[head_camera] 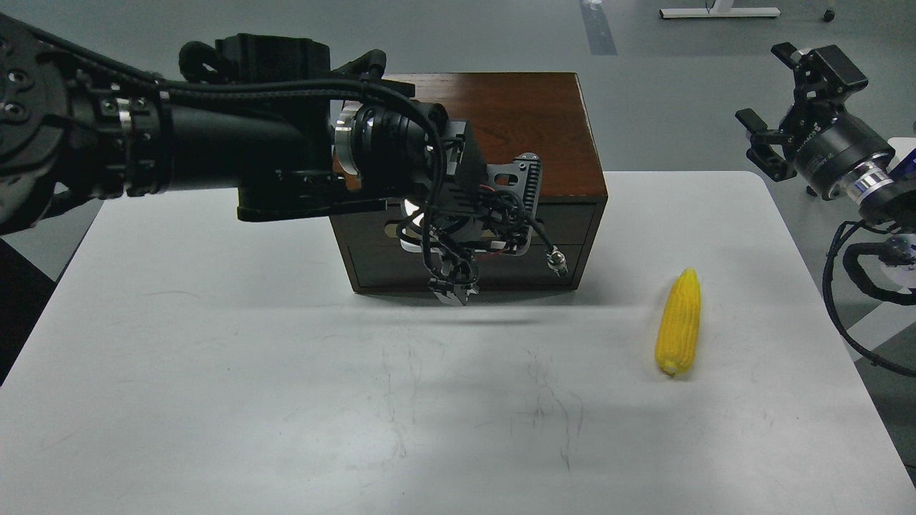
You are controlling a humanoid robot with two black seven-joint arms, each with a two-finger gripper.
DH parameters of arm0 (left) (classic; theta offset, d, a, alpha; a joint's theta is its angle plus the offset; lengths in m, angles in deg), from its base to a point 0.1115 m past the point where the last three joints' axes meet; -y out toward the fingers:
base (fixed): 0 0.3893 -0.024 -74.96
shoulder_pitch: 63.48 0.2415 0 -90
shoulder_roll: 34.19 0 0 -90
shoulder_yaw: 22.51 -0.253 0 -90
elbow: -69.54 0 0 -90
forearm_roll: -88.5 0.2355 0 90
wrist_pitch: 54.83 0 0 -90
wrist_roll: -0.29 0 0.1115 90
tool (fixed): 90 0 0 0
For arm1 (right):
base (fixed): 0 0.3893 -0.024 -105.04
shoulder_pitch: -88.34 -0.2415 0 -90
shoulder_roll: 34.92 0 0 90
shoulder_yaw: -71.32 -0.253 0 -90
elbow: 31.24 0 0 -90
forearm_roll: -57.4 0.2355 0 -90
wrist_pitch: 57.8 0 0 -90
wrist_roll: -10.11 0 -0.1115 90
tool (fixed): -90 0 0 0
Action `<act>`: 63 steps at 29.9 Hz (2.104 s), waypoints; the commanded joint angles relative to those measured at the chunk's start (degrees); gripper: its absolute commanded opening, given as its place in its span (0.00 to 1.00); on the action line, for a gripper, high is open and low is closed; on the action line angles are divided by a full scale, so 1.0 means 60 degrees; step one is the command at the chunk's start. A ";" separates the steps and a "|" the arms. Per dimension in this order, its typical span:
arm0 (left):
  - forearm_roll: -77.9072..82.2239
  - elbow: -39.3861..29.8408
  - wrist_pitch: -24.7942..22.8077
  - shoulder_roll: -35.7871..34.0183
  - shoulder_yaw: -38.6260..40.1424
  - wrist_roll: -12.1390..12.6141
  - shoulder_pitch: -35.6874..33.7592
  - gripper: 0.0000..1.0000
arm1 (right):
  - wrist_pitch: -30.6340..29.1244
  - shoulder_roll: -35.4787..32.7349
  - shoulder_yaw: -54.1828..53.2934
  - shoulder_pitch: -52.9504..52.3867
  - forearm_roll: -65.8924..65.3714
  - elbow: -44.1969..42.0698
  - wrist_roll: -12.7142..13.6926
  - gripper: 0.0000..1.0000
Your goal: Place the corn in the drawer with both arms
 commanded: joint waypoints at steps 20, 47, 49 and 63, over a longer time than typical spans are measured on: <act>0.0088 -0.0015 0.0000 0.0001 -0.0160 0.0000 0.0204 0.97 | 0.0000 0.0000 0.0000 0.0015 0.0014 0.0001 -0.0001 1.00; 0.0088 0.0220 0.0000 0.0206 -0.0204 0.0000 0.0468 0.97 | 0.0014 0.0000 -0.0014 0.0030 0.0029 0.0001 -0.0015 1.00; 0.0088 0.0234 0.0000 0.0206 -0.0204 0.0000 0.0483 0.97 | 0.0014 0.0000 -0.0014 0.0030 0.0029 0.0001 -0.0015 1.00; 0.0074 0.0249 0.0000 0.0206 -0.0219 0.0000 0.0556 0.97 | 0.0014 0.0000 -0.0014 0.0030 0.0029 0.0015 -0.0015 1.00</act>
